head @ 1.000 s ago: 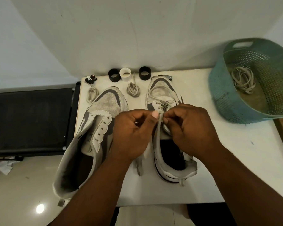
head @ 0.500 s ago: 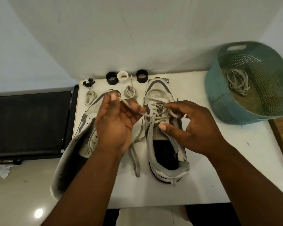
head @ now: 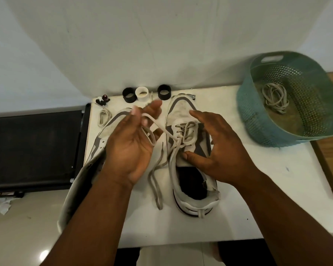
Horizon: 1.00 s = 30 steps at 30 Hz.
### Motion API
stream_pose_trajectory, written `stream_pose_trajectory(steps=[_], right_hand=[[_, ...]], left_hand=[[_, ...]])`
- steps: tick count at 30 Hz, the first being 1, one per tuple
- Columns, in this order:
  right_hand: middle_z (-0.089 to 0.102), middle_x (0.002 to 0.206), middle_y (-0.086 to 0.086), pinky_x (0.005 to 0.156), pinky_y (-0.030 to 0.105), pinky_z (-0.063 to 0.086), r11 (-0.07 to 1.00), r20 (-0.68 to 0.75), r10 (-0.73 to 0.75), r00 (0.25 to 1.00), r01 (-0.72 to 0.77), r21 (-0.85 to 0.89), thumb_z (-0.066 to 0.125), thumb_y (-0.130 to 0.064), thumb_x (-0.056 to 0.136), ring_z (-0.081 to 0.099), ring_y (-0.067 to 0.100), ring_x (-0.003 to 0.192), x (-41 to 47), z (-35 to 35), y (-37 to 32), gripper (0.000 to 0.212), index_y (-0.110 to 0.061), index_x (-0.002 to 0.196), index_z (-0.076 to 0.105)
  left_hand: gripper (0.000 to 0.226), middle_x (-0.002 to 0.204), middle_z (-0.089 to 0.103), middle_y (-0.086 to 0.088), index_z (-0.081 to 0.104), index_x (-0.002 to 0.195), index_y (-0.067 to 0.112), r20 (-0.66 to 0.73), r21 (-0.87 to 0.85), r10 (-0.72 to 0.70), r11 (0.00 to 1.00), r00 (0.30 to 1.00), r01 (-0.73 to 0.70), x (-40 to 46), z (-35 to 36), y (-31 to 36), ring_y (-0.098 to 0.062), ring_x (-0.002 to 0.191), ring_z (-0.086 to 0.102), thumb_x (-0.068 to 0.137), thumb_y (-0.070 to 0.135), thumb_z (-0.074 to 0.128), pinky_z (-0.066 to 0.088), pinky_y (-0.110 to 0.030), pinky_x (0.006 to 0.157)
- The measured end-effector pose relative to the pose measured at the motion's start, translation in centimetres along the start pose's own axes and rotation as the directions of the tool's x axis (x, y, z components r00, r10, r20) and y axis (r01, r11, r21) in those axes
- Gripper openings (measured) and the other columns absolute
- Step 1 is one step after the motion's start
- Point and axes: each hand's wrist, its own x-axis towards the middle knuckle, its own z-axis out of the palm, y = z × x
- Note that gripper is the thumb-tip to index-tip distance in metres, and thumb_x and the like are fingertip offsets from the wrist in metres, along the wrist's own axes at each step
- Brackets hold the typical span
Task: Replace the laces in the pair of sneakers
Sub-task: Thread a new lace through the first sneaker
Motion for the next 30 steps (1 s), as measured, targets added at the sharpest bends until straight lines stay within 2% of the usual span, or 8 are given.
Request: stream_pose_trajectory(steps=[3, 5, 9, 14, 16, 20, 23, 30], right_hand=[[0.04, 0.151, -0.01, 0.11, 0.03, 0.035, 1.0, 0.008, -0.002, 1.0, 0.002, 0.013, 0.081, -0.049, 0.078, 0.038, 0.01, 0.137, -0.1, 0.2, 0.1, 0.094, -0.042, 0.154, 0.027], [0.04, 0.151, -0.011, 0.109, 0.03, 0.036, 1.0, 0.003, -0.002, 1.0, 0.002, 0.025, 0.081, -0.05, 0.077, 0.038, 0.009, 0.136, -0.1, 0.1, 0.2, 0.094, -0.044, 0.154, 0.026], [0.04, 0.151, -0.014, 0.105, 0.03, 0.039, 1.0, 0.023, -0.017, 1.0, 0.016, 0.014, 0.079, -0.055, 0.075, 0.037, 0.006, 0.134, -0.1, -0.5, 0.0, 0.097, -0.047, 0.153, 0.023], [0.048, 0.139, -0.014, 0.103, 0.029, 0.043, 0.998, 0.075, -0.04, 0.996, 0.043, -0.043, 0.081, -0.046, 0.072, 0.046, 0.008, 0.124, -0.4, -0.5, -0.3, 0.099, -0.04, 0.154, 0.028], [0.051, 0.133, -0.016, 0.09, 0.024, 0.047, 1.0, 0.038, -0.007, 0.999, 0.006, 0.027, 0.078, -0.044, 0.071, 0.052, 0.004, 0.113, -0.4, -0.8, 0.0, 0.095, -0.04, 0.154, 0.03], [0.053, 0.133, -0.018, 0.085, 0.015, 0.042, 0.996, 0.06, 0.016, 0.998, -0.021, 0.082, 0.072, -0.048, 0.07, 0.053, -0.001, 0.108, -0.3, -1.0, 0.2, 0.094, -0.042, 0.154, 0.03], [0.055, 0.128, -0.019, 0.081, 0.011, 0.041, 0.996, 0.079, 0.029, 0.996, -0.036, 0.083, 0.071, -0.049, 0.07, 0.055, -0.002, 0.104, -0.4, -0.9, 0.3, 0.094, -0.044, 0.153, 0.029], [0.055, 0.128, -0.019, 0.081, 0.012, 0.041, 0.994, 0.081, 0.078, 0.994, -0.084, 0.068, 0.072, -0.052, 0.072, 0.056, 0.003, 0.106, -0.2, -0.8, 0.8, 0.093, -0.048, 0.153, 0.025]], left_hand=[[0.035, 0.09, 0.073, 0.001, 0.063, 0.073, 0.023, 0.027, -0.261, -0.029, 0.965, 0.999, 0.035, 0.0, 1.1, 0.3, -0.016, 0.084, 0.07, 0.098, 0.043, 0.049, 0.059, -0.033, 0.084], [0.027, 0.077, 0.065, 0.003, 0.066, 0.08, 0.027, -0.03, 0.18, 0.094, 0.98, 0.995, -0.087, -0.1, 0.8, 0.3, -0.009, 0.053, 0.049, 0.1, 0.039, 0.054, 0.048, -0.022, 0.058], [0.026, 0.087, 0.069, 0.013, 0.075, 0.102, 0.029, 0.19, 0.979, 0.183, 0.031, 0.965, -0.199, 0.1, -1.1, -1.1, 0.001, 0.076, 0.062, 0.101, 0.047, 0.056, 0.052, -0.023, 0.07], [0.063, 0.05, 0.049, 0.005, 0.051, 0.057, 0.018, 0.129, 0.945, 0.122, -0.316, 0.984, -0.085, -0.2, -0.7, -0.7, -0.01, 0.05, 0.049, 0.101, 0.063, 0.04, 0.038, -0.032, 0.052], [0.064, 0.046, 0.045, 0.007, 0.051, 0.056, 0.013, 0.074, 0.993, 0.071, -0.096, 0.995, -0.067, -0.3, -0.4, -0.3, -0.009, 0.044, 0.043, 0.098, 0.062, 0.046, 0.035, -0.029, 0.052], [0.039, 0.06, 0.054, 0.006, 0.065, 0.063, 0.022, -0.287, 0.447, 0.163, 0.894, 0.944, -0.019, 0.1, 0.4, 0.4, -0.011, 0.062, 0.048, 0.098, 0.037, 0.064, 0.037, -0.025, 0.061], [0.034, 0.079, 0.063, 0.001, 0.06, 0.062, 0.022, -0.291, -0.008, 0.124, 0.991, 0.949, -0.132, 0.3, 0.6, 0.5, -0.013, 0.082, 0.062, 0.091, 0.041, 0.063, 0.044, -0.027, 0.075], [0.032, 0.085, 0.059, 0.003, 0.05, 0.076, 0.021, -0.301, -0.177, 0.181, 0.954, 0.936, -0.241, 0.2, -0.8, 2.0, -0.015, 0.079, 0.056, 0.098, 0.043, 0.055, 0.041, -0.029, 0.073]])
